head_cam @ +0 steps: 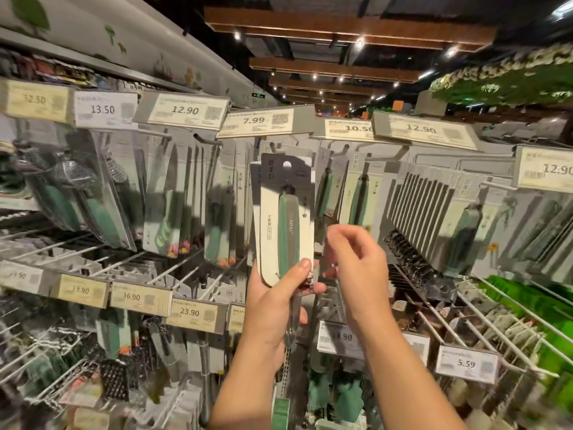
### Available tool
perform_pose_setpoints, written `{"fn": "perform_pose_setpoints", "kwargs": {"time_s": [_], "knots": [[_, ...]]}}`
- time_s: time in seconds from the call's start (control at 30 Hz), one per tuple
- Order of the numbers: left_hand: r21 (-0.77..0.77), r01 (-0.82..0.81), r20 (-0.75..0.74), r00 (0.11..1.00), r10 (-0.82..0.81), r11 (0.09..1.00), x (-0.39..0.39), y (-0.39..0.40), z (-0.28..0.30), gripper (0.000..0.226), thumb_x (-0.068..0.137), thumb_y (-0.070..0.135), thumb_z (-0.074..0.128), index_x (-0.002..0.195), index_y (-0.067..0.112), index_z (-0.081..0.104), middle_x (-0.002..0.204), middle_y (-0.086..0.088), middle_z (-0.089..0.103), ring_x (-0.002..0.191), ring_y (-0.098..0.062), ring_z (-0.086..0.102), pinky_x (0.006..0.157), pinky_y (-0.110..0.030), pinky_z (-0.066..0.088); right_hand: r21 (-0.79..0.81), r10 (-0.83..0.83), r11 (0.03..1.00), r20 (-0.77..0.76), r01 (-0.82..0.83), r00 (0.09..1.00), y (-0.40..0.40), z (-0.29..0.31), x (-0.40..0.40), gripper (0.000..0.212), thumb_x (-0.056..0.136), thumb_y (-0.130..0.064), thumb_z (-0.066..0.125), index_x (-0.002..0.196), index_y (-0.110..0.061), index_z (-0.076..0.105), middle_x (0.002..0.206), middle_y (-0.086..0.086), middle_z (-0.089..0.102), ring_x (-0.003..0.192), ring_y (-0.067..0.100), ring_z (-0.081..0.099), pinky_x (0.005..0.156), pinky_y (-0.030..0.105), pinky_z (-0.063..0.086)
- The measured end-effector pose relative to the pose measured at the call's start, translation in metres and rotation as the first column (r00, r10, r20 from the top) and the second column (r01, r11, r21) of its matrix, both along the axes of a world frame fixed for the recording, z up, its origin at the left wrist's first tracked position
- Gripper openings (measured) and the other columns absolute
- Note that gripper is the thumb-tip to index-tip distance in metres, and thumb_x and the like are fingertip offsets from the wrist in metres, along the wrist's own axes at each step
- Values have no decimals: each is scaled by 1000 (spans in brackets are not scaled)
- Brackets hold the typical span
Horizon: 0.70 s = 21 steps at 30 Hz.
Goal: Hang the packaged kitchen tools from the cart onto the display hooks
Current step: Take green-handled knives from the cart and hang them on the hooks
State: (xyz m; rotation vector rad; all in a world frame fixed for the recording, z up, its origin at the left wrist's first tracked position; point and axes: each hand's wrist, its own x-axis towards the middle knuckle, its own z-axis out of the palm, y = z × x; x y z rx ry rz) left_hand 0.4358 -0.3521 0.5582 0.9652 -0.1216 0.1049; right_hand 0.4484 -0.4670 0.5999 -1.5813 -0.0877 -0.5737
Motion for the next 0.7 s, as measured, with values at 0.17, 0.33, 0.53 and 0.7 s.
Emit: {"fn": "perform_pose_setpoints", "kwargs": {"time_s": [0.17,0.33,0.53,0.7], "knots": [[52,-67,51,997,65,996,0,-5,-9,59,74,28,84,129,19,64,116,-14,78,100,-29,77,79,-44,62,-243,40,969,-7,-41,999,18,-10,-32,52,66,-50,87,110,-38,61,97,-4,66,86,13,67,76,32,61],[55,-75,113,991,68,996,-4,-4,-11,72,68,32,88,135,21,63,125,-12,75,118,-34,72,107,-60,52,-234,30,972,-20,-33,999,20,-9,-38,53,61,-52,83,106,-36,61,88,-8,66,74,4,62,74,34,60],[32,-64,144,988,59,997,-9,-1,-14,58,75,21,70,132,16,62,100,-5,78,78,-21,74,63,-36,59,-211,-26,977,-28,20,999,19,-11,-41,49,71,-49,81,112,-32,59,89,-9,67,77,5,66,81,36,60],[-7,-80,96,992,80,997,-15,3,-13,45,81,31,59,125,26,68,99,-10,73,75,-26,63,55,-41,52,-115,-47,992,-40,42,998,22,-10,-42,58,62,-56,78,108,-32,52,86,-5,56,70,10,57,76,45,59]]}}
